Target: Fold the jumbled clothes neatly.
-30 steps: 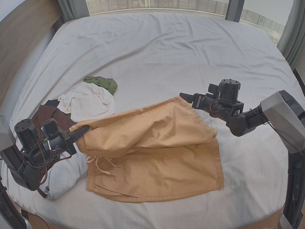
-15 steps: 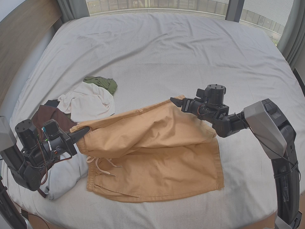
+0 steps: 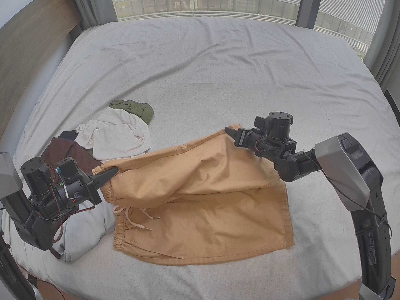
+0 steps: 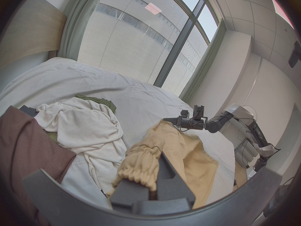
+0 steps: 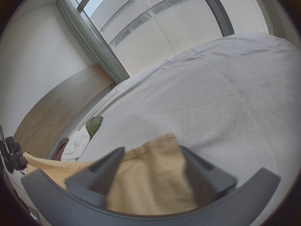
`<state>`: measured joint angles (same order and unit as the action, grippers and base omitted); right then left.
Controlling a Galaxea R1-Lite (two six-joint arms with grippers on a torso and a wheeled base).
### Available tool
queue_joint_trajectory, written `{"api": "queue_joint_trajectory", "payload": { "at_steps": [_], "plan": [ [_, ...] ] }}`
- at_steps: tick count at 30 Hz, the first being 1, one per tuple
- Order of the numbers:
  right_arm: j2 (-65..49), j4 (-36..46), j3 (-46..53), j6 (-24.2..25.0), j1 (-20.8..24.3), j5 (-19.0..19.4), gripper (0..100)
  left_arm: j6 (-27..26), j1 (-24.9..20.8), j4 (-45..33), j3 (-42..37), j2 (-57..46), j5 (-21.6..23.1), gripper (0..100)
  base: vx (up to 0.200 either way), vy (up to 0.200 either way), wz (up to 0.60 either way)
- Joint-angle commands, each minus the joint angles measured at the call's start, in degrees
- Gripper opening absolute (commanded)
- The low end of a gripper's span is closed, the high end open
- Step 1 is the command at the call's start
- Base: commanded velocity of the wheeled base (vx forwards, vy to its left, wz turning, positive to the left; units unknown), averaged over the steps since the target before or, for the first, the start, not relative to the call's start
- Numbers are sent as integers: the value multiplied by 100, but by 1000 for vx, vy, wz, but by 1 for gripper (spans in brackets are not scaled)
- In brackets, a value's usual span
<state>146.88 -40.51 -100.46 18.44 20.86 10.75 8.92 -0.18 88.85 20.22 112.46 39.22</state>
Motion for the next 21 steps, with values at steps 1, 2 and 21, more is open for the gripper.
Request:
{"api": "queue_joint_trajectory", "payload": {
  "at_steps": [1, 2, 21],
  "plan": [
    [24, -54, -17, 1, -3, 6, 0, 4, 1, 1, -1, 13, -2, 0, 0, 0, 0],
    [24, -98, -17, 1, -12, -3, 0, 4, 9, 1, 8, 22, -2, 0, 0, 0, 0],
    [-2349, -1293, 2268, -25, -302, -311, 0, 303, -96, 1, 403, -119, -2, 0, 0, 0, 0]
  ]
}}
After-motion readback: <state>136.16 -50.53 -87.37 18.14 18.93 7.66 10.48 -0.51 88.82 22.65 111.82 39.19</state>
